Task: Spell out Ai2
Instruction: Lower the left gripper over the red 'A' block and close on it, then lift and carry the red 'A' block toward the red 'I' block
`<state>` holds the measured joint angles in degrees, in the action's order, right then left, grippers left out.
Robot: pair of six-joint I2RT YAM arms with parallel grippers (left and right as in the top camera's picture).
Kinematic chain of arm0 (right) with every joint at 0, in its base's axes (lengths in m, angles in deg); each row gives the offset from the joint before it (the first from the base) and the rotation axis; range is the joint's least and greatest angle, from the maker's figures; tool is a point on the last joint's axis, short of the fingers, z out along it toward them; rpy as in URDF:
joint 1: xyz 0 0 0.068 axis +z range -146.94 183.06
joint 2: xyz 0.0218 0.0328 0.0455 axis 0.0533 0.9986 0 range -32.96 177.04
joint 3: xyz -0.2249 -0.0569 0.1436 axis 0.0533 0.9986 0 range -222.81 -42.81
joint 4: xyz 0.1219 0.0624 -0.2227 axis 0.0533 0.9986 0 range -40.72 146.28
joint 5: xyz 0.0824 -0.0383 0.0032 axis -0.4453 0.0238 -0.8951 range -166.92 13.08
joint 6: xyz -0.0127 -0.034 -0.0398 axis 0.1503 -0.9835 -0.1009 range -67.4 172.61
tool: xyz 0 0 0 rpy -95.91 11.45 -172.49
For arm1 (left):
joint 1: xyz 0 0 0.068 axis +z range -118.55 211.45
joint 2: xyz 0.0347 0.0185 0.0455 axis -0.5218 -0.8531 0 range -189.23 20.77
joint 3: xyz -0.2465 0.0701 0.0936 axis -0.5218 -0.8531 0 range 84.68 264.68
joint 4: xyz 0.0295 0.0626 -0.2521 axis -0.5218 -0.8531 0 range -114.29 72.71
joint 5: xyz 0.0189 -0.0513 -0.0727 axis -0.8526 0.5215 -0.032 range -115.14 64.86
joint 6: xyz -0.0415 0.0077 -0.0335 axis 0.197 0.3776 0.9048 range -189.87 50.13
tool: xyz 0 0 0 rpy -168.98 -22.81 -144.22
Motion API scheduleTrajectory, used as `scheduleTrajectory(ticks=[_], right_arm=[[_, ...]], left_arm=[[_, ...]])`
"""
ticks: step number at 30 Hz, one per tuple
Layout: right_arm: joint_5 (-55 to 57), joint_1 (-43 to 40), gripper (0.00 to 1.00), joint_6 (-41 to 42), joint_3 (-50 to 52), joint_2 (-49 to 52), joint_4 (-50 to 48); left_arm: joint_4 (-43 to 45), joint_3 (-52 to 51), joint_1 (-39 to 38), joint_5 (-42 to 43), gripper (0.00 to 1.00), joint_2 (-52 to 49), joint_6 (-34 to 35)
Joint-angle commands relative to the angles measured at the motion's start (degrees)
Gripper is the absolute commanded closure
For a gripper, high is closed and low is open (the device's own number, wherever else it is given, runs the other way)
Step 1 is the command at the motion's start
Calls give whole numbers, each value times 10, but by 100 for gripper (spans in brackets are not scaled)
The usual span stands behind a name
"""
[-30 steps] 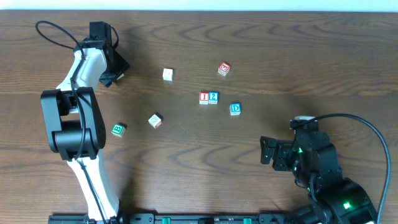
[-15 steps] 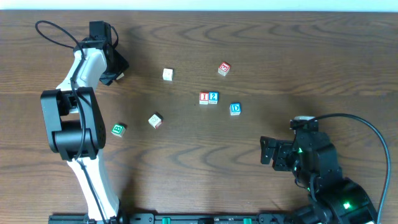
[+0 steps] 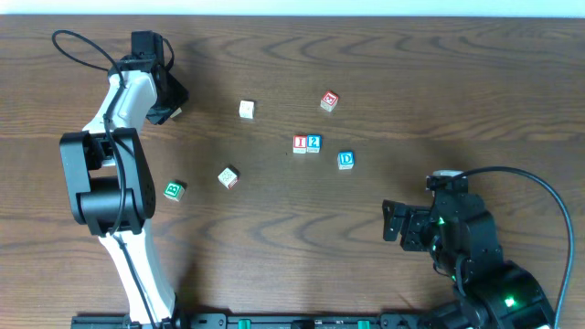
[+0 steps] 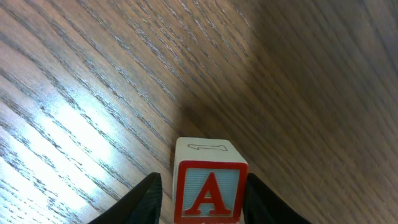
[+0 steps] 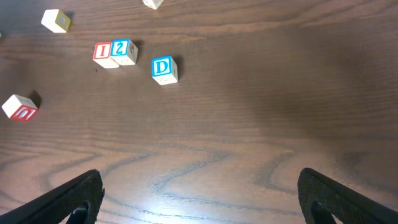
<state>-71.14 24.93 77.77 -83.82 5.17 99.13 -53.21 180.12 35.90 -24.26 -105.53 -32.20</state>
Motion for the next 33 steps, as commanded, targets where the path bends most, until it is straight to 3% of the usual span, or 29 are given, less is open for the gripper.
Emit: scheduleTrajectory(ticks=[1, 10, 33], right_arm=[[0, -5, 1, 1, 2, -2, -1], [0, -5, 1, 1, 2, -2, -1], [0, -5, 1, 1, 2, -2, -1]], left_arm=[[0, -5, 3, -8, 60, -8, 3], [0, -5, 3, -8, 64, -8, 3], [-30, 28, 0, 16, 92, 35, -23]])
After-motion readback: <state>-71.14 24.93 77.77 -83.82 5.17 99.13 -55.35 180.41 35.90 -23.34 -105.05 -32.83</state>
